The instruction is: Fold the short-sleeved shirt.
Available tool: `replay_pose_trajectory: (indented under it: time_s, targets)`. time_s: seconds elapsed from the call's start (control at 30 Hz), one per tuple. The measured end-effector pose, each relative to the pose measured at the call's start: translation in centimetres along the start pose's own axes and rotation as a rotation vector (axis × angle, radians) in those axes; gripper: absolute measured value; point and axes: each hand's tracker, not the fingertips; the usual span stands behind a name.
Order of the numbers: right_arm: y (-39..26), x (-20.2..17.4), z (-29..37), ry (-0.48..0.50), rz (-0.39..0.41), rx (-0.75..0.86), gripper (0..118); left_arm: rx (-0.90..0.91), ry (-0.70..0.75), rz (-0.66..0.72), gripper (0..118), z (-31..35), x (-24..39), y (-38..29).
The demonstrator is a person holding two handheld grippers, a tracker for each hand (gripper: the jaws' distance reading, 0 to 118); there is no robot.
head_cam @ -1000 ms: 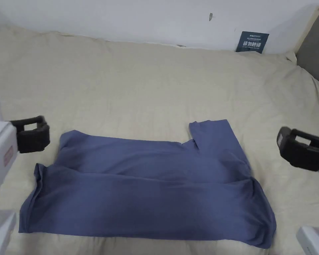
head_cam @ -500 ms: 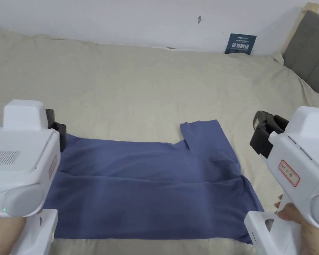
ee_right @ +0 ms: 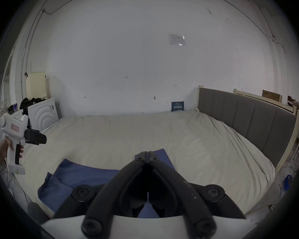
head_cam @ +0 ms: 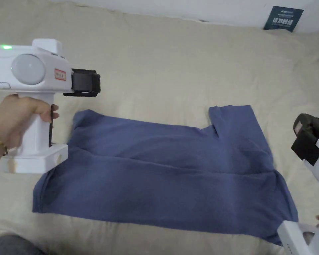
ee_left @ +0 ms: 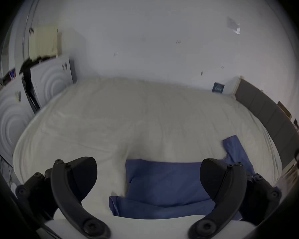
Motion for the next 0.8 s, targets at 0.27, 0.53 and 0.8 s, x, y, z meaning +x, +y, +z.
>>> replay_pose_trajectory:
  time_s: [0.27, 0.53, 0.8]
  targets:
    - [-1.3, 1.0, -3.5, -0.075, 0.015, -0.117, 1, -0.329, 0.131, 0.053, 104, -12.8, -3.5, -1.5]
    - [-3.3, 1.2, -6.4, -0.114, 0.015, -0.225, 1, -0.338, 0.142, 0.037, 64, -17.2, -3.9, -3.0]
    - [-3.4, 0.8, -8.7, -0.078, 0.023, -0.282, 1, -0.327, 0.131, -0.064, 4, -16.0, -2.0, -2.6]
